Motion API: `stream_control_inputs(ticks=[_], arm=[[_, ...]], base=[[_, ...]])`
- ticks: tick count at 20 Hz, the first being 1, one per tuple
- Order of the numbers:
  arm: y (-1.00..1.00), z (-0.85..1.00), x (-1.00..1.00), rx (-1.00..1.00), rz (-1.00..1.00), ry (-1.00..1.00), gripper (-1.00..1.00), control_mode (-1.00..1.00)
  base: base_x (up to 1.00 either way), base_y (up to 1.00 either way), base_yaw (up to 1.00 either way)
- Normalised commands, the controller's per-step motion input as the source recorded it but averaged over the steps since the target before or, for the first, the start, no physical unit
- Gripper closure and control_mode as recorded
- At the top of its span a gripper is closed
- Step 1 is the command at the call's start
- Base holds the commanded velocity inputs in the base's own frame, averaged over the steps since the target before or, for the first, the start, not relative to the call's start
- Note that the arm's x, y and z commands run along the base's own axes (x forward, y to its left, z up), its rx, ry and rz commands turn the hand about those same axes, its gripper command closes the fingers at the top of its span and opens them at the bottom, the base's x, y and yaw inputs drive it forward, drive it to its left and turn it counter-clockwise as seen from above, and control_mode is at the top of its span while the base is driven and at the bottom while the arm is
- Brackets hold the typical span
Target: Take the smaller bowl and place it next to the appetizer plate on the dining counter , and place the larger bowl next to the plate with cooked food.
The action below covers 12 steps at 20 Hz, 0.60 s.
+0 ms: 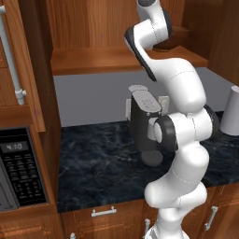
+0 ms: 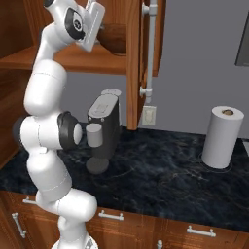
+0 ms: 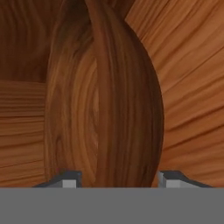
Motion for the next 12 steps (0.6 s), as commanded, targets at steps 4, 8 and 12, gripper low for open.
stream_control_inputs(ticks=[4,8,12], arm=[[-0.02,0.00,0.03,0.00,0.00,0.02,1.00,-1.00],[0.00,0.00,-0.01,0.00,0.00,0.00,1.00,-1.00],[0.00,-0.02,-0.51,0.00,0.00,0.00,1.00,-1.00]], base=[[0.00,0.00,0.00],[0.00,0.00,0.00],[0.00,0.00,0.00]])
